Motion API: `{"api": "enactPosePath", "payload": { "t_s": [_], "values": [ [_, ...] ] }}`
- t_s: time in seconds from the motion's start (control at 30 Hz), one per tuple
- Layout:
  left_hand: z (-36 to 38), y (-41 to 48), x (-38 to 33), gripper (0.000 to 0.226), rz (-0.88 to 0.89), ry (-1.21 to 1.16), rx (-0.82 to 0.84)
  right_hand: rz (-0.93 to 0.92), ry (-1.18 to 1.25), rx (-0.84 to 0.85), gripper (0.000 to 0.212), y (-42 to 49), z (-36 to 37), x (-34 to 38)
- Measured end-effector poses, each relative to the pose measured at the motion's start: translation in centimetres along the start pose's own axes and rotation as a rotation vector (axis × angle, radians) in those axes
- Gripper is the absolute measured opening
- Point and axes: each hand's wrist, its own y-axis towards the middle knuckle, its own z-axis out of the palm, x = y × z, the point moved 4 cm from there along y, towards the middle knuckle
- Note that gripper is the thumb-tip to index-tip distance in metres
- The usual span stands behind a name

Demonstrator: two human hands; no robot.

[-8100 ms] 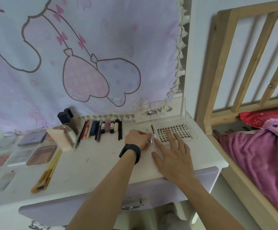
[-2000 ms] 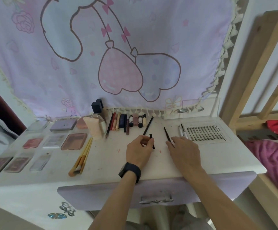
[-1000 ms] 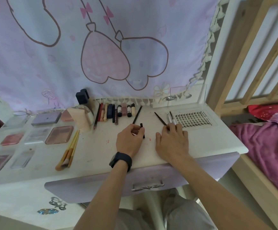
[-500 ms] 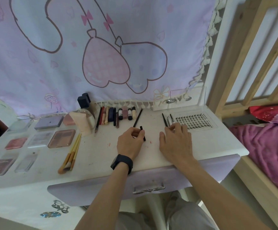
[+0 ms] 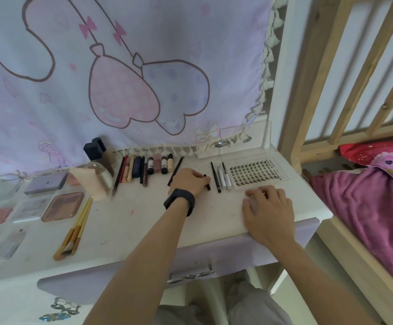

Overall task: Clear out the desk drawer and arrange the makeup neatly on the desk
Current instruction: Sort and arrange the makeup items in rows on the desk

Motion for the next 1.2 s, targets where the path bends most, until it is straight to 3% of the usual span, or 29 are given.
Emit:
{"api": "enactPosePath", "payload": {
  "t_s": [0.3,0.53,0.73,1.2],
  "values": [
    [-0.1,-0.5,0.0,0.021,0.051,-0.041,0.003,0.021,0.046,-0.026,0.036,-0.1,0.1,-0.5],
    [0.6,-3.7,-0.4,0.044,0.386,0.302,0.016,0.034,0.07,-0.025,0.035,-0.1,0.1,-0.6],
    [1.2,-4.0,-0.7,0.039,0.406,0.349,-0.036,0.042,0.07,-0.018,0.024,-0.2,0.4,-0.9],
    [1.4,-4.2,-0.9,0.032,0.391,0.329,-0.04,-0.009,0.079,-0.02,0.036,-0.3,0.3,-0.5]
  ]
}}
